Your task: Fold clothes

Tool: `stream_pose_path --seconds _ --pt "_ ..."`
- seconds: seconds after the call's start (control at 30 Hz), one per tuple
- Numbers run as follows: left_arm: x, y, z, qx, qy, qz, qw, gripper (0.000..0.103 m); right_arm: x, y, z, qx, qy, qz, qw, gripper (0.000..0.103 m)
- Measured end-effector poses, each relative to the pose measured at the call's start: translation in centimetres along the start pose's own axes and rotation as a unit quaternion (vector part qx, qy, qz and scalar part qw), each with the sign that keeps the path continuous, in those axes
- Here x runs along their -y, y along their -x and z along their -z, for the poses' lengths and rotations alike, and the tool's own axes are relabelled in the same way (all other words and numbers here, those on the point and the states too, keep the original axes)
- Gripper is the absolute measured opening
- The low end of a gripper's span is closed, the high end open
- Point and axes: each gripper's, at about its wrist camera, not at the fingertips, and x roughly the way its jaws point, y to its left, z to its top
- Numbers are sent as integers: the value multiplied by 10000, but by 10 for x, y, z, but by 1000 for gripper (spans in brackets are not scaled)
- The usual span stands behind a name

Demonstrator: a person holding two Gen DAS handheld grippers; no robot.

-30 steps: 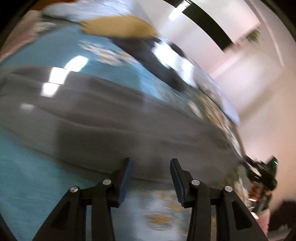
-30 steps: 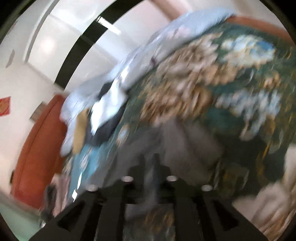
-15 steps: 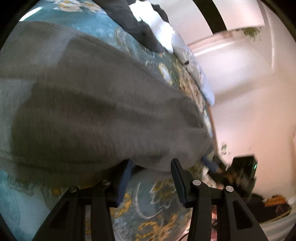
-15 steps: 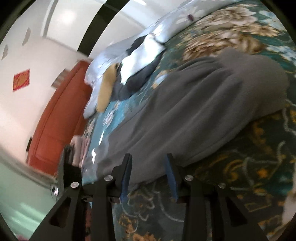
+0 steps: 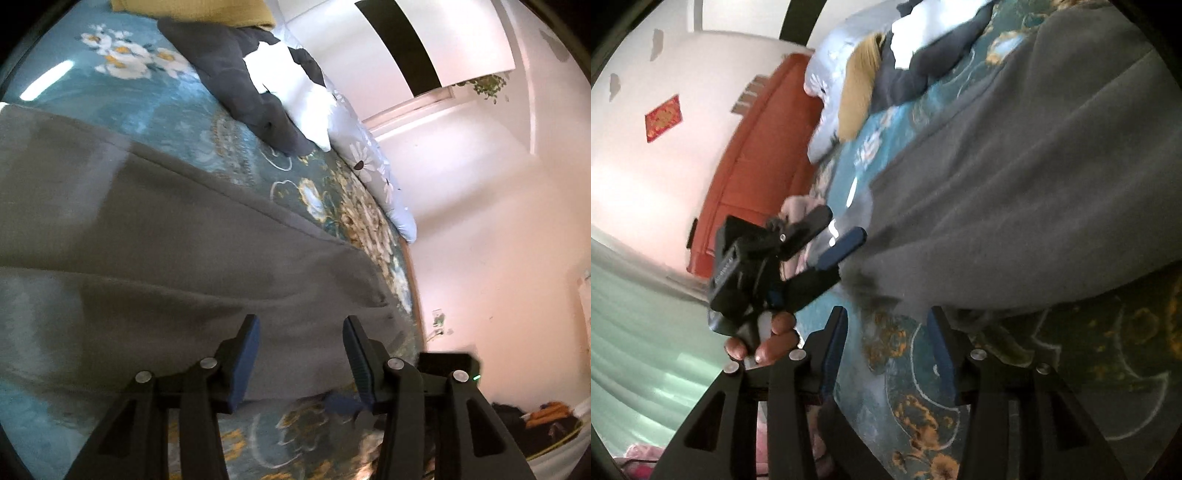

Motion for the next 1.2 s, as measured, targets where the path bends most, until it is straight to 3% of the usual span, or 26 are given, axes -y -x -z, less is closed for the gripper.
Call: stream_pose_path --seconds 0.07,0.13,0.2,0.27,0.33,0.5,0.7,0.8,0.83,0.9,0.93,1.0,1.1,1.2 --pt "-3 7 8 30 -160 -240 9996 51 -8 11 2 315 268 443 9982 46" --pt "-5 17 18 84 -340 -480 9982 51 -25 29 5 753 889 1332 9842 46" --pt "-4 22 28 166 -543 -776 9954 51 -41 41 10 1085 1518 2271 9558 46" --pt "1 25 37 213 -824 -1109 9902 51 -55 29 15 898 2174 3145 9197 47" --pt "5 28 47 214 -1109 -1397 9837 51 -63 8 24 558 2680 3553 8938 47" --pt "10 32 64 88 -1415 -1575 9773 54 -66 -12 45 93 3481 3964 8495 47" --pt "11 25 71 -35 -1438 -1577 9770 54 -65 -33 45 -46 3787 4258 8218 47" --pt "17 22 76 -125 -1576 -1497 9760 55 -62 -47 38 -35 3931 4505 8016 47" --pt "19 19 76 -184 -1630 -1404 9764 55 -64 -46 36 37 3931 4469 8036 47" --pt "24 13 76 -316 -1734 -1203 9770 56 -69 -35 27 322 3769 4274 8211 47" --pt "26 7 75 -375 -1792 -1108 9768 56 -70 -25 18 526 3568 4132 8362 47" --pt "32 -5 72 -492 -1910 -918 9760 58 -68 -14 5 671 3287 3959 8548 47" --pt "41 -24 68 -651 -2097 -674 9733 59 -60 -1 -11 642 2838 3533 8891 47" --pt "51 -40 64 -566 -2406 -675 9666 59 -50 8 -23 627 2375 3142 9170 47"
